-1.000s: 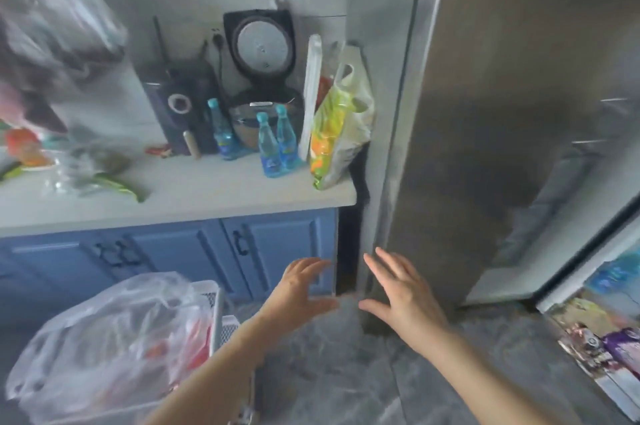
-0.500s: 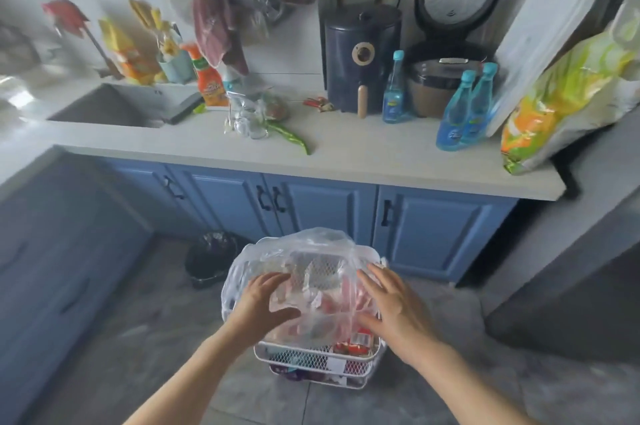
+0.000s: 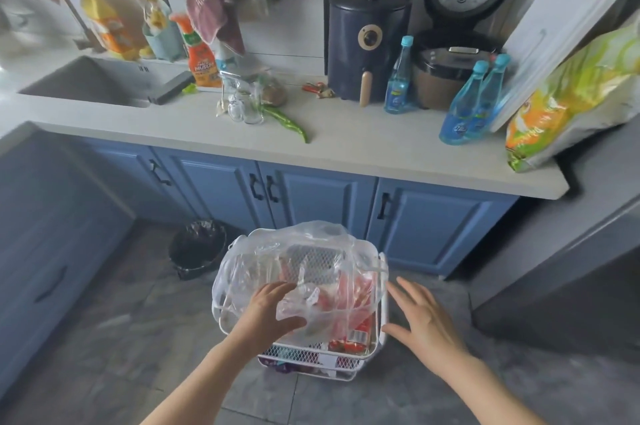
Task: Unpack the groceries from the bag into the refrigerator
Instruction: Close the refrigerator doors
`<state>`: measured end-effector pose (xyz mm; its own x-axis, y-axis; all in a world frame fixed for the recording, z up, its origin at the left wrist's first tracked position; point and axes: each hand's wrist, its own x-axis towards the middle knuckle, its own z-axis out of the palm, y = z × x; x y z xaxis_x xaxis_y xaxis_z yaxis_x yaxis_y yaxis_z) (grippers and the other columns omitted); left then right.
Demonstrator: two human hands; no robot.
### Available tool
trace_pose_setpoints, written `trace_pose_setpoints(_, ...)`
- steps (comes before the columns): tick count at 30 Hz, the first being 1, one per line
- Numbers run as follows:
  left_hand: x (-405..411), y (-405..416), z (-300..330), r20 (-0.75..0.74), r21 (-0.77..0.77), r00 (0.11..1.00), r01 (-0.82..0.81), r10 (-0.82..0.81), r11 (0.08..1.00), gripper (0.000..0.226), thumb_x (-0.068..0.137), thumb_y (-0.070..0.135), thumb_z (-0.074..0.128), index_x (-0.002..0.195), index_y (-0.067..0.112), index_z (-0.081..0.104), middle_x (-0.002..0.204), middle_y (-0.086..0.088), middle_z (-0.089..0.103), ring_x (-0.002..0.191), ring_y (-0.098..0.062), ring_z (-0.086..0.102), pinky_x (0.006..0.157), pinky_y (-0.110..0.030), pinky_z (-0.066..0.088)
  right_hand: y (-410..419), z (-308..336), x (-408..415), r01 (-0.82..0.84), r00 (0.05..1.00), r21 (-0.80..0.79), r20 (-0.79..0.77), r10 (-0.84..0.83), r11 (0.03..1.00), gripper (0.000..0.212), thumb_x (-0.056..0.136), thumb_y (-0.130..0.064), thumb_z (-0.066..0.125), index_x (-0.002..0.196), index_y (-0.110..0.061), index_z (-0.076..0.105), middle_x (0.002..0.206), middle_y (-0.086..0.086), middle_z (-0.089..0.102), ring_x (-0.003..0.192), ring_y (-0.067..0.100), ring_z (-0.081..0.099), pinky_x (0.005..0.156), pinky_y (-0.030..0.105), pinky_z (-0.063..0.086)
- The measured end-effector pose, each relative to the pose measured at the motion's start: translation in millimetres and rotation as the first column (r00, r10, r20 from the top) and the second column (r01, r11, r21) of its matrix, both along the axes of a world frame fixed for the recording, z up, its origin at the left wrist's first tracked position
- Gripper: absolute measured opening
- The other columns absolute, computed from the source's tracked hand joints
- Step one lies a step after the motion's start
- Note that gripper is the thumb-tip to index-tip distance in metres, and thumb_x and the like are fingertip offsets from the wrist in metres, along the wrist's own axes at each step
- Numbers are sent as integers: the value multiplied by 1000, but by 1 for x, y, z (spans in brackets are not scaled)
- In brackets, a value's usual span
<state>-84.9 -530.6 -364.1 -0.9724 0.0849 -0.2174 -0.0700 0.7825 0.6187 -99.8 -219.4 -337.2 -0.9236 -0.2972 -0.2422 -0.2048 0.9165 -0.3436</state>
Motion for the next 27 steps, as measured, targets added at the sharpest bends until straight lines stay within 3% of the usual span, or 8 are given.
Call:
trace_pose_setpoints(4,-16,1,-16,64,-17,997,49,-48,999,85,66,74,56,138,30,43,142,7,44,133,-13,34,112,-33,29,-11,-13,-6,32,999,-2,12,-32,999,79,88,-52,56,152,-33,13,159,-10,14,144,13,12,117,34,17)
trace_pose_setpoints(9,-37,-29,-33,110,-40,992,67,-62,997,69,79,58,61,138,28,45,141,5,44,133,-14,34,111,-30,28,-75,-37,-23,-50,999,-70,-5,50,996,75,89,-47,57,152,-32,18,157,-10,17,144,11,15,117,31,19)
trace_pose_setpoints(12,-50,-55,-46,133,-59,989,74,-66,996,85,72,80,45,137,26,46,140,5,45,133,-16,35,109,-28,27,-120,-54,-39,-108,994,-65,-16,107,992,63,94,-43,53,149,-30,26,157,-8,20,145,15,16,118,34,20)
trace_pose_setpoints(13,-56,-62,-51,139,-68,988,72,-62,995,82,74,78,45,137,25,46,140,5,45,133,-16,35,109,-28,27,-132,-60,-45,-112,994,-74,-8,112,991,59,95,-39,52,149,-30,27,157,-7,21,145,16,16,118,35,19)
trace_pose_setpoints(15,-68,-73,-64,140,-86,989,49,-37,995,57,88,52,56,137,25,47,141,5,45,133,-16,35,111,-29,28,-151,-74,-61,-105,994,-95,-7,105,990,54,97,-32,50,148,-28,31,156,-6,24,144,16,19,116,32,20)
trace_pose_setpoints(18,-88,-73,-86,122,-94,993,17,-5,995,43,94,32,56,135,22,50,141,4,46,132,-16,37,109,-25,27,-167,-100,-87,-80,997,-119,8,81,990,48,98,-26,51,145,-27,39,154,-4,30,141,15,26,115,30,23)
trace_pose_setpoints(21,-102,-61,-108,105,-72,994,32,-24,997,42,93,29,58,133,19,53,139,1,49,129,-16,41,106,-21,26,-175,-127,-103,-48,997,-126,52,54,991,50,96,-26,56,143,-27,41,154,-3,32,140,15,30,114,29,26)
trace_pose_setpoints(27,-93,-40,-140,180,27,978,106,-109,994,63,86,37,66,140,14,45,147,2,40,134,-14,38,106,-15,22,-170,-165,-94,-9,982,-146,183,36,989,59,94,-31,57,147,-34,32,157,-8,23,144,13,22,118,33,22)
